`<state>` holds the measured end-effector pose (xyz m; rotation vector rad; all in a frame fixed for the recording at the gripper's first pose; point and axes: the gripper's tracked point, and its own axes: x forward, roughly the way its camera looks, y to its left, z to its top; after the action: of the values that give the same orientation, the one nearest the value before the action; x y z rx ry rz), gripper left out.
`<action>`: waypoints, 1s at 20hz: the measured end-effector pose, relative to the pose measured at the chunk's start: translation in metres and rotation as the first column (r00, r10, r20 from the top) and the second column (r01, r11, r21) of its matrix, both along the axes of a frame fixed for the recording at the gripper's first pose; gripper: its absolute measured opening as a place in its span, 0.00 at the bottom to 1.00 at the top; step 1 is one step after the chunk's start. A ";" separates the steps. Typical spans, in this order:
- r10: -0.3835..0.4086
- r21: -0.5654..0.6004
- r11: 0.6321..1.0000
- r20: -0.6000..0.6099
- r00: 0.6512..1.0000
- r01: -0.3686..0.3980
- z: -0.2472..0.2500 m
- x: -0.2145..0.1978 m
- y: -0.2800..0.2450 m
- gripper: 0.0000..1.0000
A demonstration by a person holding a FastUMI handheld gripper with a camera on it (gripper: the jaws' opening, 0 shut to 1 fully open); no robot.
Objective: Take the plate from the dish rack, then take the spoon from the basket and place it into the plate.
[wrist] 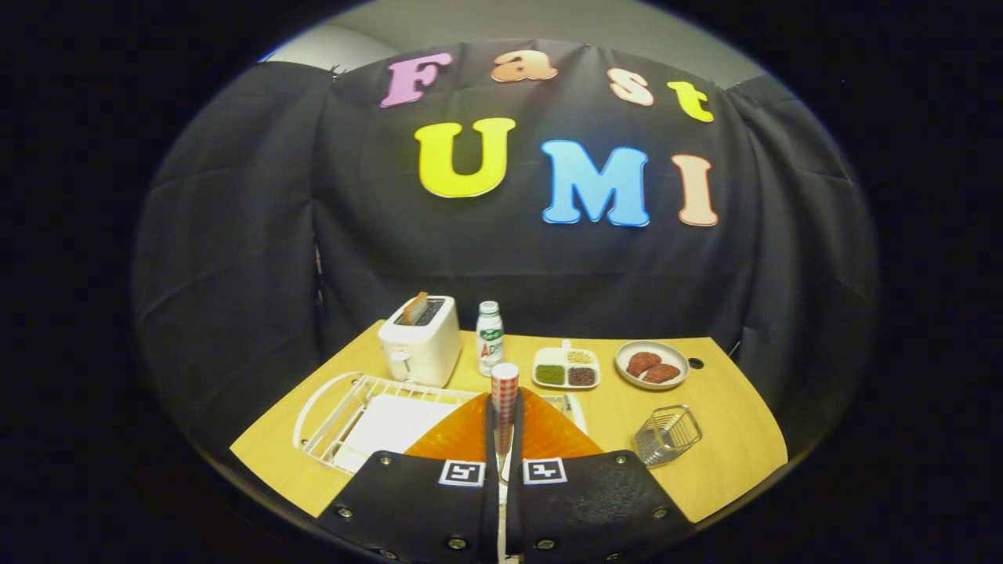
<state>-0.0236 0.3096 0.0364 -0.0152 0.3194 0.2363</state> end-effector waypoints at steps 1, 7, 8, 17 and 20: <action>0.030 -0.003 1.000 -0.012 0.999 -0.030 -0.006 -0.011 0.012 0.04; 0.166 -0.068 0.983 -0.080 0.983 -0.172 -0.048 -0.061 0.051 0.04; 0.179 -0.078 0.979 -0.092 0.980 -0.186 -0.056 -0.068 0.053 0.04; 0.187 -0.113 0.970 -0.212 0.959 -0.214 -0.115 -0.107 0.024 0.04; 0.178 -0.133 0.968 -0.244 0.953 -0.215 -0.125 -0.118 0.011 0.04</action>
<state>-0.1412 0.3209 -0.0882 -0.1784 0.5690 0.4126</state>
